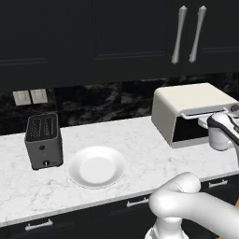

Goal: Pick up the kebab skewer and baguette bread, and place them inside the toaster oven. Close the toaster oven door and start by setting the timer.

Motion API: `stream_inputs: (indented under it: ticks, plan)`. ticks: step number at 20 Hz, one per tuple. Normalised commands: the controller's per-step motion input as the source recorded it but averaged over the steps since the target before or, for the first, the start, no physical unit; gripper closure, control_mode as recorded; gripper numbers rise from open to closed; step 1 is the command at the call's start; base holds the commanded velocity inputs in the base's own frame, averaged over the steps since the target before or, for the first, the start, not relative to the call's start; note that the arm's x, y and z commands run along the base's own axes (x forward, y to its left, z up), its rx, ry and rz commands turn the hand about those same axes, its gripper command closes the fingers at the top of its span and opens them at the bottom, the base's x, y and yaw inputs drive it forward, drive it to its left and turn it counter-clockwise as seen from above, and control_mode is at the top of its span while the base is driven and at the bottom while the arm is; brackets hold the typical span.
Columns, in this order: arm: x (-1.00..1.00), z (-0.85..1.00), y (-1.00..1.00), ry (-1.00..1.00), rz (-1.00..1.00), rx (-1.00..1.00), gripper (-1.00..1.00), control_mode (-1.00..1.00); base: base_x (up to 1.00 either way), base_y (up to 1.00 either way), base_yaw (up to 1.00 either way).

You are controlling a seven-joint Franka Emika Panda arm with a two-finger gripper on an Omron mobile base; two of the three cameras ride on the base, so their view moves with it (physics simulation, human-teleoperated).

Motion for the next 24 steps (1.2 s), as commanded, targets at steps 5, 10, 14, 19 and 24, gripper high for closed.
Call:
stream_inputs:
  ticks: [5,10,14,19,24]
  plan:
    - [0.04,-0.04,0.0,0.01,0.0,0.0,-1.0,-1.0,0.0,0.0,0.0]
    - [-0.16,0.0,0.0,0.05,0.0,0.0,-1.0,-1.0,0.0,0.0,0.0]
    - [-0.22,0.0,-0.07,0.03,0.0,0.0,-1.0,-1.0,0.0,0.0,0.0]
    - [-0.42,0.0,-0.43,0.0,0.02,0.0,-1.0,-1.0,0.0,0.0,0.0]
    - [-0.46,0.0,-0.52,0.0,0.09,0.0,-1.0,-1.0,0.0,0.0,0.0]
